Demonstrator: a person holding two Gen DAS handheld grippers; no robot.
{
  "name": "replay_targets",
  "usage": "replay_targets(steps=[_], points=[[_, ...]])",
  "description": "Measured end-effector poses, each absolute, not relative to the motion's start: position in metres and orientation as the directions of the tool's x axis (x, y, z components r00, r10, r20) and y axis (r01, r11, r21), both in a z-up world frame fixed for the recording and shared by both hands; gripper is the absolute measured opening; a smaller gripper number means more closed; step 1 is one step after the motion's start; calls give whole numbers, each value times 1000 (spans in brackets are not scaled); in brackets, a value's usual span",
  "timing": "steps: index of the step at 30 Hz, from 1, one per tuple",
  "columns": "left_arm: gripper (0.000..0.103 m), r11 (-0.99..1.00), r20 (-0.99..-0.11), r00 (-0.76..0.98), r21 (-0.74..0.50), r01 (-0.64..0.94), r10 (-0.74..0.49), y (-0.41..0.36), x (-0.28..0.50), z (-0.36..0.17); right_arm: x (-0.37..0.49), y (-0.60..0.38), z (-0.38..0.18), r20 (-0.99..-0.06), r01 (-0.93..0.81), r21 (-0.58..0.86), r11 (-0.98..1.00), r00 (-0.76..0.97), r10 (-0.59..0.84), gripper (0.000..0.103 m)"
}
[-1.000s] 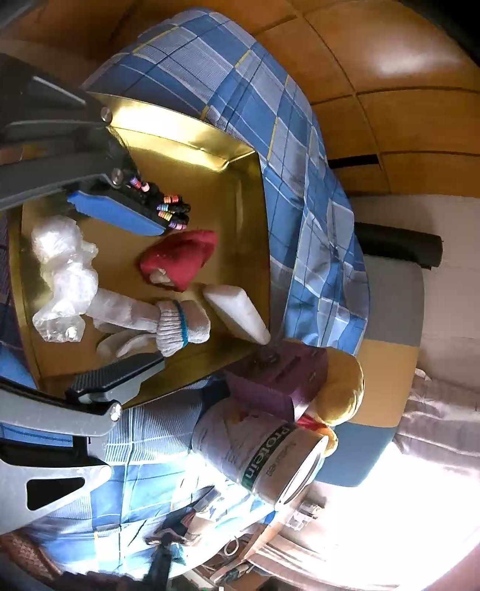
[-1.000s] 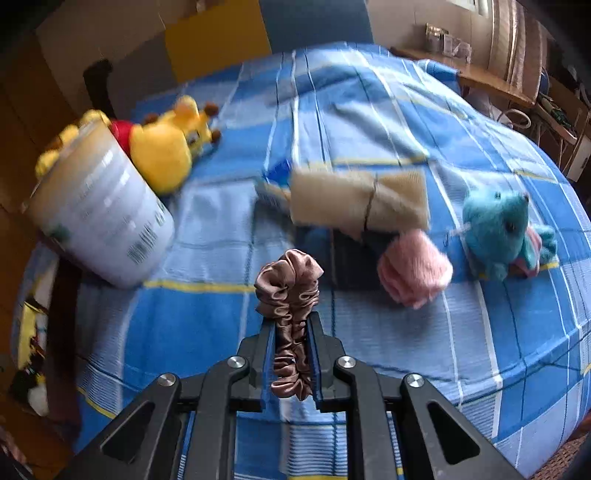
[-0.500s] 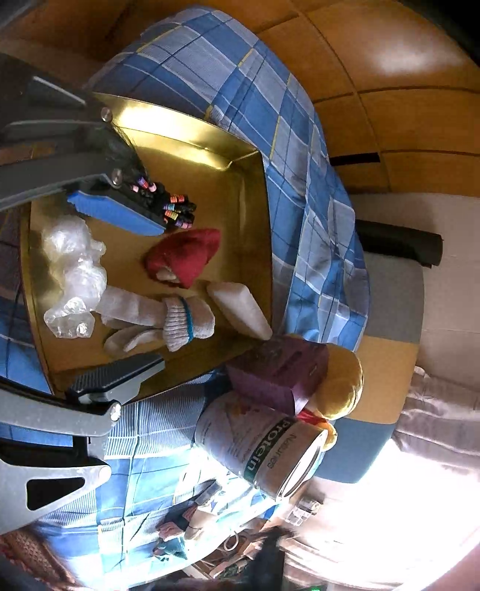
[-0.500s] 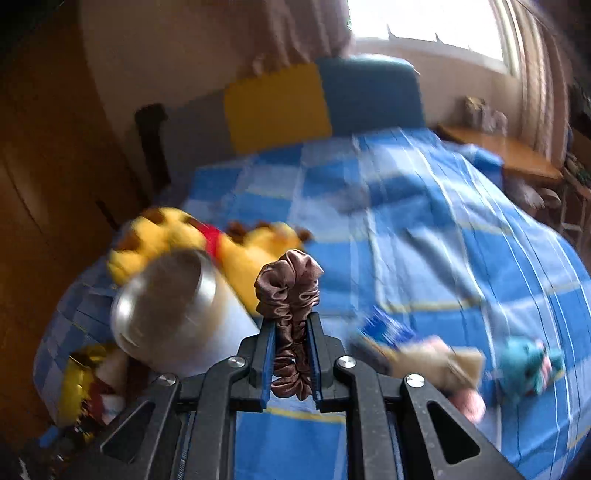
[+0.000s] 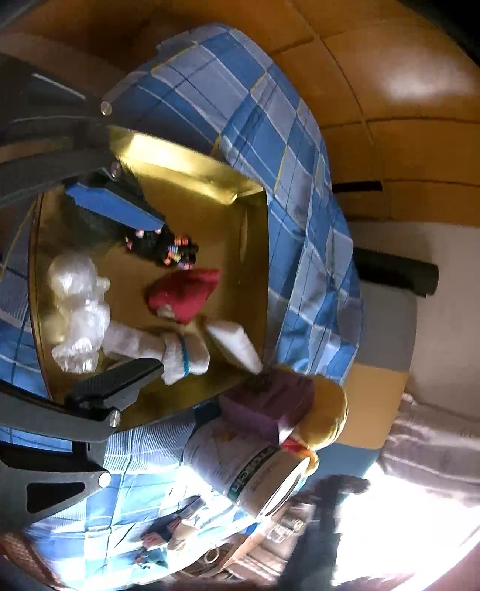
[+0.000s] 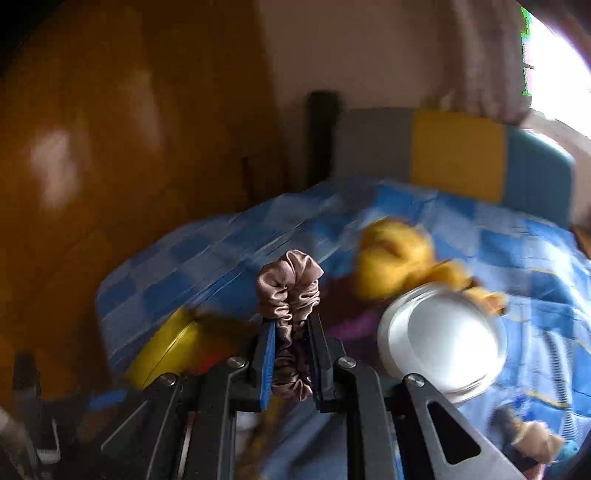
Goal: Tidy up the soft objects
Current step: 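Carry the brown scrunchie into the gold tray and open the right gripper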
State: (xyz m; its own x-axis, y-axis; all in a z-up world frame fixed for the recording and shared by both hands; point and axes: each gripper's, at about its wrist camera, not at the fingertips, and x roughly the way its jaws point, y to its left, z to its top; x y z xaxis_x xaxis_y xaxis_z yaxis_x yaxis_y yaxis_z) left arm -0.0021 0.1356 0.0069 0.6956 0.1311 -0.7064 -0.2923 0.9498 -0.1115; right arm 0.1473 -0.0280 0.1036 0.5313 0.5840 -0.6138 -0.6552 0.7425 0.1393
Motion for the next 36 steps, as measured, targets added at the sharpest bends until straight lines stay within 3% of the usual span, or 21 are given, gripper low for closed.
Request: replay_targets(steps=[10, 15, 24, 27, 29, 36], points=[[77, 920, -696, 697, -140, -367, 172, 161, -16, 8, 87, 28, 14, -750, -716, 215, 665, 315, 582, 15], [77, 911, -695, 694, -141, -387, 187, 169, -20, 8, 84, 32, -3, -763, -690, 262, 674, 280, 583, 15], [77, 896, -702, 684, -153, -416, 197, 177, -24, 3, 87, 66, -22, -783, -703, 225, 675, 282, 554, 18], [77, 895, -706, 681, -156, -419, 196, 178, -24, 1, 91, 69, -29, -797, -693, 234, 682, 265, 542, 28], [77, 893, -709, 678, -158, -421, 194, 179, -24, 0, 91, 69, -31, -797, -689, 242, 683, 260, 545, 44], [77, 888, -711, 676, -166, -428, 193, 181, -24, -2, 86, 61, -25, -781, -684, 253, 685, 274, 562, 44]])
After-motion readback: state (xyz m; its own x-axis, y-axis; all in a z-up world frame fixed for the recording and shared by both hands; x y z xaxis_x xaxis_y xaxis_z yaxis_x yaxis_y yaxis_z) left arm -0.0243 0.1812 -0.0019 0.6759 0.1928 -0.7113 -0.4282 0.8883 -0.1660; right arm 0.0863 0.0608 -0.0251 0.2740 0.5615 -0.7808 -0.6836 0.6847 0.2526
